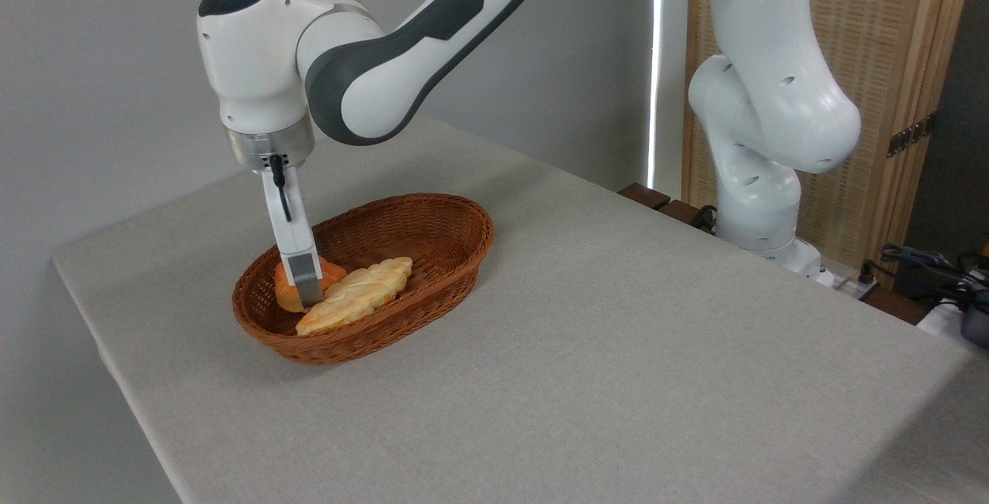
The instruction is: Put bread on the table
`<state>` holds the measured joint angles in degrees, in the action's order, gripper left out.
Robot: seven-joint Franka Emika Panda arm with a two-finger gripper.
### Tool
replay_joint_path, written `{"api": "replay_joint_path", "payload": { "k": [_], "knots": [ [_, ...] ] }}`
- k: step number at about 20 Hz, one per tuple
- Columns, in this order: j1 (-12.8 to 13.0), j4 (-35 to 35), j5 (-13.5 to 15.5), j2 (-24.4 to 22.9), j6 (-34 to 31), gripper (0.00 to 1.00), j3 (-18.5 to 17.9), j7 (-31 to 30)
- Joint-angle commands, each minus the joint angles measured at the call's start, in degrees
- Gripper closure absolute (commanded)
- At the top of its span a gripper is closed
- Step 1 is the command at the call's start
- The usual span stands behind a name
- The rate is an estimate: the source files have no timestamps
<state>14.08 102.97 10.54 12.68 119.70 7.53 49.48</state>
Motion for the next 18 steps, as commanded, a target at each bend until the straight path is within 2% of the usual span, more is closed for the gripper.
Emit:
{"api": "replay_joint_path", "payload": {
  "k": [1, 10, 15, 18],
  "knots": [
    [-0.19, -0.14, -0.52, -0.2, -0.08, 0.45, -0.41, 0.89],
    [-0.19, -0.58, -0.18, -1.25, -0.16, 0.44, -0.5, 0.09],
    [-0.71, -0.41, 0.0, -5.29, -1.21, 0.43, -0.85, -2.01],
    [-2.9, -0.41, 0.0, -8.54, -6.64, 0.43, -0.94, -4.55]
  ]
}}
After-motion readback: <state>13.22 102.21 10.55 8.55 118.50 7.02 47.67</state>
